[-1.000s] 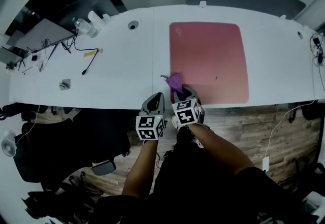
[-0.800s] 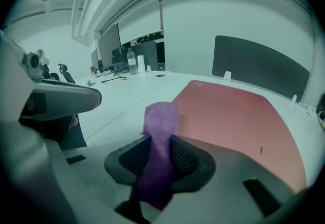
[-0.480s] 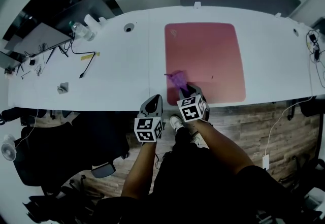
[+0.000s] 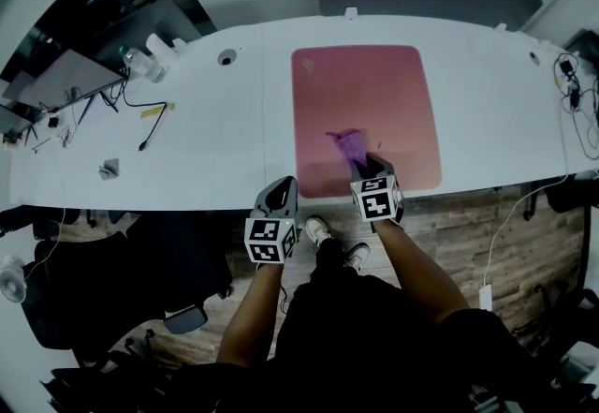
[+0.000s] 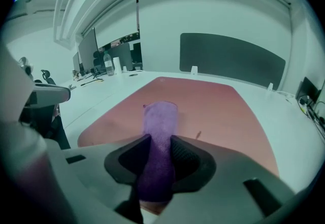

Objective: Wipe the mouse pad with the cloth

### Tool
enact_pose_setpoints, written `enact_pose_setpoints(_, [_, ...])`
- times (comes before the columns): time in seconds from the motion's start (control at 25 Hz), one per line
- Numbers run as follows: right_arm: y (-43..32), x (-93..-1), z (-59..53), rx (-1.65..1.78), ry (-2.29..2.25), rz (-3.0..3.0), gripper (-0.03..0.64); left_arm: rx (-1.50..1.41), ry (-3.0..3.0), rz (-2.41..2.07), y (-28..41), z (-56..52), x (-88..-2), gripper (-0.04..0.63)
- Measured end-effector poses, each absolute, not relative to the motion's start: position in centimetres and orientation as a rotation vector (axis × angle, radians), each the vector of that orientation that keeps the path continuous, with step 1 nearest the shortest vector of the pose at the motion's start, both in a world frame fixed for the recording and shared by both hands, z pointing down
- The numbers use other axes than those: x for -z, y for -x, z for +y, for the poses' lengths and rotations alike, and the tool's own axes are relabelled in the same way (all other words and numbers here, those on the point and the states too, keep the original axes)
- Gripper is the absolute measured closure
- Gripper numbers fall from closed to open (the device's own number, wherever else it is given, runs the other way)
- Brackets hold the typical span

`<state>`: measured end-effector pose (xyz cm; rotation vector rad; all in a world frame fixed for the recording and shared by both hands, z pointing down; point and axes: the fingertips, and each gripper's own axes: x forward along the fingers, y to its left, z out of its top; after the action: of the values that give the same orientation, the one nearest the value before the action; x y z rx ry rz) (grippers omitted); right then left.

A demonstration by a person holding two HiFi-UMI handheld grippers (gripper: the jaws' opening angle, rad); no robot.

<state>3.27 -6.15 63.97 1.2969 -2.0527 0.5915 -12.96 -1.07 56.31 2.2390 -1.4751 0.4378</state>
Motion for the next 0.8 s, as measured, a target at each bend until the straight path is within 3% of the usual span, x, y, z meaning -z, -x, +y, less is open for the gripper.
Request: enact_pose_setpoints(0.8, [-18.0, -64.1, -6.3, -0.627, -1.523, -1.873, 0.48, -0.465, -2.303, -1.377, 9.4, -2.1, -56.5, 0.574])
